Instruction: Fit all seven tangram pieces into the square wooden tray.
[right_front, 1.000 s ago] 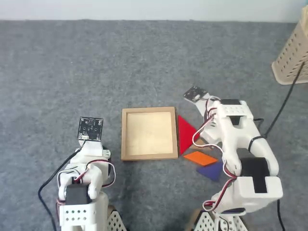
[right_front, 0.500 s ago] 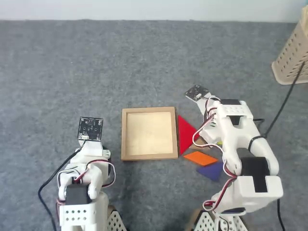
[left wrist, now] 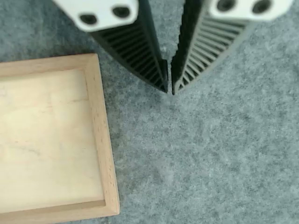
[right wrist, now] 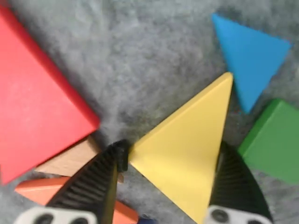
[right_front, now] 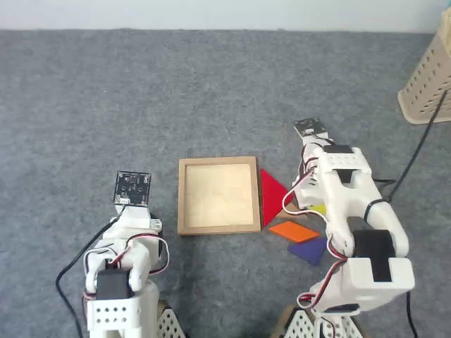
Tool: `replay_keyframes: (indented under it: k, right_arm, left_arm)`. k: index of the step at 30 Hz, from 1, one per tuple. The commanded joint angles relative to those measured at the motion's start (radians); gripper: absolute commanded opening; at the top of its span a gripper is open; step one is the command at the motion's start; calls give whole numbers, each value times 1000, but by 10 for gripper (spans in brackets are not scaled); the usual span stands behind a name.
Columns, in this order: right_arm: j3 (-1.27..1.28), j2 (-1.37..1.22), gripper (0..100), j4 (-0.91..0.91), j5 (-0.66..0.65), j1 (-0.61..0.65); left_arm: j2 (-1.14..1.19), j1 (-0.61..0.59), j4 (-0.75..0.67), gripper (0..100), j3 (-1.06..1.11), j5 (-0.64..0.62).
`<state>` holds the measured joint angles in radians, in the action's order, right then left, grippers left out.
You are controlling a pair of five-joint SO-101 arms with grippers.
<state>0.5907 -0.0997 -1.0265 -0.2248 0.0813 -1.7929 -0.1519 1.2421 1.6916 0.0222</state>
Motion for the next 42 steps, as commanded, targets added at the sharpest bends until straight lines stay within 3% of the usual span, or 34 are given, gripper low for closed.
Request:
replay_keyframes:
  k: [1,25,38,42]
  right_arm:
    - [-18,7,163,22,21,4]
    - [121,328,162,82,23,18]
    - [-172,332,160,-62,81,384]
    - [-252,232,162,-56,3,495]
  left_arm:
    - [-6,-2,6,11,-5,-8]
    - [-6,-2,6,11,-5,-8]
    - [-6,-2,6,11,-5,-8]
    - [-6,-2,6,11,-5,-8]
